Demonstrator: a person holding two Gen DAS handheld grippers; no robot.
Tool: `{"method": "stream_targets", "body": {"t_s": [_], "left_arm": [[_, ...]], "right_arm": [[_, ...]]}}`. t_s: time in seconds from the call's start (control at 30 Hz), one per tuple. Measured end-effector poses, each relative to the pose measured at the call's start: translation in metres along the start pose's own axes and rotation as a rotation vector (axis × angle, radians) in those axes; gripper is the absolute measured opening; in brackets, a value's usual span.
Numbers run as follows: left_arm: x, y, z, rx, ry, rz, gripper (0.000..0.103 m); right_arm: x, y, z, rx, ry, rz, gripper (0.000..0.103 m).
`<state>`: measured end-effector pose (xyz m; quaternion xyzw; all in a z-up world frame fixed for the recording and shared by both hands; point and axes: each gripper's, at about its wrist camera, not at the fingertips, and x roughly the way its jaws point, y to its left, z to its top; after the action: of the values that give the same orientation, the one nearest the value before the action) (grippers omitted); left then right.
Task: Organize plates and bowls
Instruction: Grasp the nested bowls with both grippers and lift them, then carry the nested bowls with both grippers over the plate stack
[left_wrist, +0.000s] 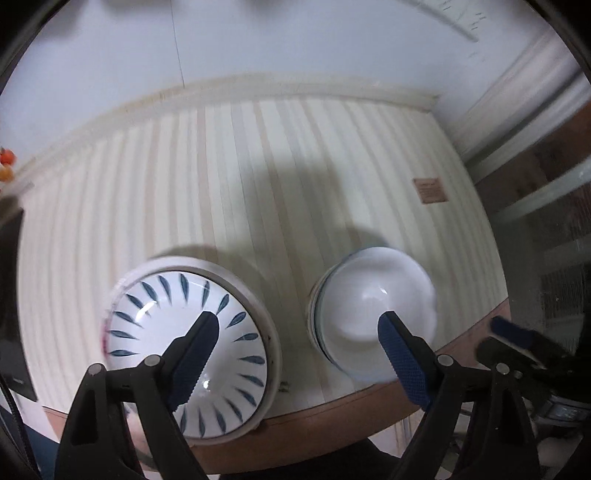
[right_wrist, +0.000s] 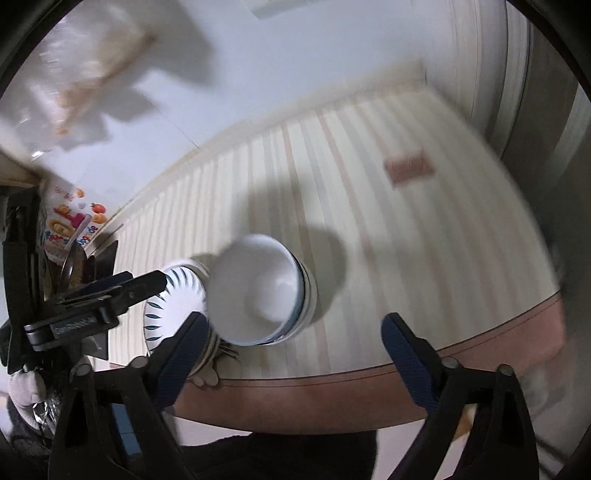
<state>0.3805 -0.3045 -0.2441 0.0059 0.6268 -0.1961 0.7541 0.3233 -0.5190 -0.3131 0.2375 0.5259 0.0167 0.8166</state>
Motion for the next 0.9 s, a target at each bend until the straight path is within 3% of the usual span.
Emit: {"method": "stream_targets", "body": {"t_s": [0.07,0.27,0.33,0.4,0.43,0.6,0.7,0.9], "left_arm": [[0.02,0.003,0.01,-0.018,0.047,-0.042,0.087],[0.071,0.0,0.028,-0.013,0.155,-0.118,0.087],[0.084,-0.002,0.029,-0.007,0.193,-0.135,0.083],[0.096,-0.003,0.029,-0.006,0.225,-0.161,0.071],[0.101,-0.004,0.029,-0.005,0.241,-0.168,0.069],[0.116,-0.005,0.027,-0.013,0.28,-0.221,0.057],[0.121,-0.005,0.023,-0.035,0.296,-0.271,0.056],[0.117,-0.006,0.022,-0.046,0.274,-0.257,0.056]], "right_arm": [[0.031,-0.013,0.007,0.045,0.055,0.036,0.083],[0.108,-0.034,0.015,0.129,0.19,0.153,0.067],[0.126,-0.036,0.014,0.146,0.223,0.188,0.062],[0.141,-0.04,0.014,0.169,0.247,0.222,0.058],[0.148,-0.042,0.014,0.177,0.257,0.231,0.053],[0.17,-0.046,0.015,0.2,0.28,0.256,0.051],[0.177,-0.05,0.017,0.214,0.294,0.268,0.048],[0.19,-0.045,0.02,0.204,0.324,0.261,0.046]]}}
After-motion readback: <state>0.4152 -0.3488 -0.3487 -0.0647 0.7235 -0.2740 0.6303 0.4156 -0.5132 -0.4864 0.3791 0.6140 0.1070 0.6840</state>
